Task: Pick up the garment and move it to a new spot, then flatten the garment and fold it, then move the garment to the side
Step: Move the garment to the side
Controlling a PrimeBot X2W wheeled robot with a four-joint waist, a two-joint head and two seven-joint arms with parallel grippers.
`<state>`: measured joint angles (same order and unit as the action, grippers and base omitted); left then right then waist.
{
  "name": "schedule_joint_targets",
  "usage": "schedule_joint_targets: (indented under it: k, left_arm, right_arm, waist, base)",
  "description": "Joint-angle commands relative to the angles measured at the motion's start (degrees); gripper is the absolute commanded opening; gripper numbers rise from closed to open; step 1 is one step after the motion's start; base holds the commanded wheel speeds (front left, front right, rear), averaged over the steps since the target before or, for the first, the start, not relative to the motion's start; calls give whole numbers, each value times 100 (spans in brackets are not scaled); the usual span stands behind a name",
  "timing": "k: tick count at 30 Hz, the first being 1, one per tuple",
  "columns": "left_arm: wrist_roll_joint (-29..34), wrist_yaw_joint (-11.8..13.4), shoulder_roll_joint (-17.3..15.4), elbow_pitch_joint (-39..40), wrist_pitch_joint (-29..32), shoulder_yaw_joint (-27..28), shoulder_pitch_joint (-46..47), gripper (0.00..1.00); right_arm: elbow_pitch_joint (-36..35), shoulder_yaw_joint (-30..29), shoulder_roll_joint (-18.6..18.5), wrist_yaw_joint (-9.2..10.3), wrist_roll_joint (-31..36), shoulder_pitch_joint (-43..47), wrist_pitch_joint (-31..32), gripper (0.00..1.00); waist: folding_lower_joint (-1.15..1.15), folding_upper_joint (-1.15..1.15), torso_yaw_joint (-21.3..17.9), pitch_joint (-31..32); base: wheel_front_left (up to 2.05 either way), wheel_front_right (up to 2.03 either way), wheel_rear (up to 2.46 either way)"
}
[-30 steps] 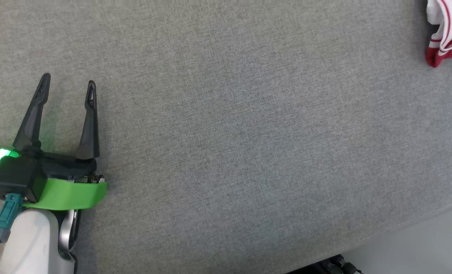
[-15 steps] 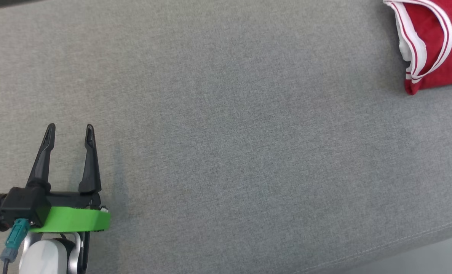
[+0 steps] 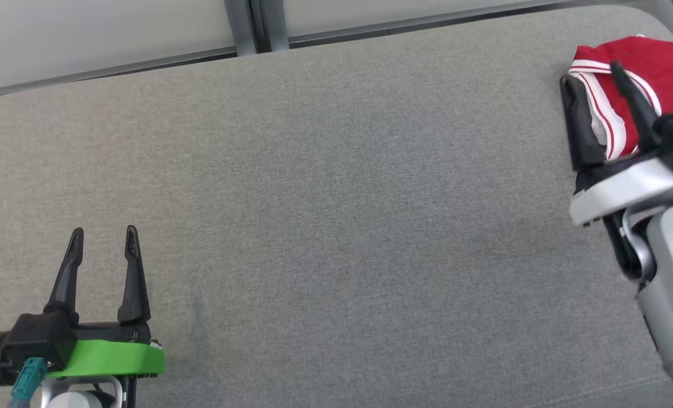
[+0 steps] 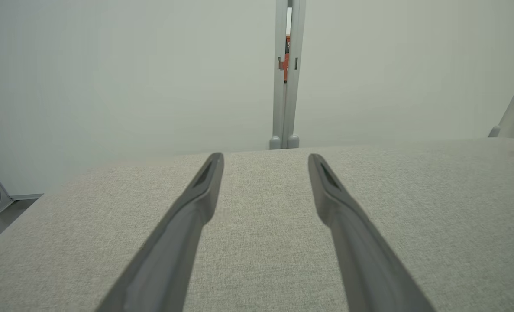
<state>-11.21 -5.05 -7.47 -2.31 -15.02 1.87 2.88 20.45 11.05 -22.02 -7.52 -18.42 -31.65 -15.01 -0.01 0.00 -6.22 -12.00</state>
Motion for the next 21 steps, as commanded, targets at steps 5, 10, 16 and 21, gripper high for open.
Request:
schedule_joint_targets:
  k: [5, 10, 16, 21]
  left_arm:
    - [33, -84, 71, -166, -14, -30, -33, 100]
    - [8, -146, 106, -344, -13, -32, -9, 100]
    - [16, -183, 141, -509, -14, -24, -146, 100]
    - [47, -203, 125, -649, -15, -35, -250, 100]
  right_arm:
    - [-396, -280, 376, 6, 178, 928, -18, 100]
    - [-742, -606, 726, 6, 273, 1768, -17, 100]
    - [-1023, -844, 1028, 6, 418, 2533, -18, 100]
    - [-1176, -954, 1178, 6, 517, 2972, -18, 100]
  waist:
    - [1, 0, 252, 357]
    - [1, 0, 350, 593]
    - [1, 0, 432, 914]
    - [1, 0, 525, 1148]
  base:
    - [0, 0, 0]
    - [0, 0, 0]
    - [0, 0, 0]
    - [0, 0, 0]
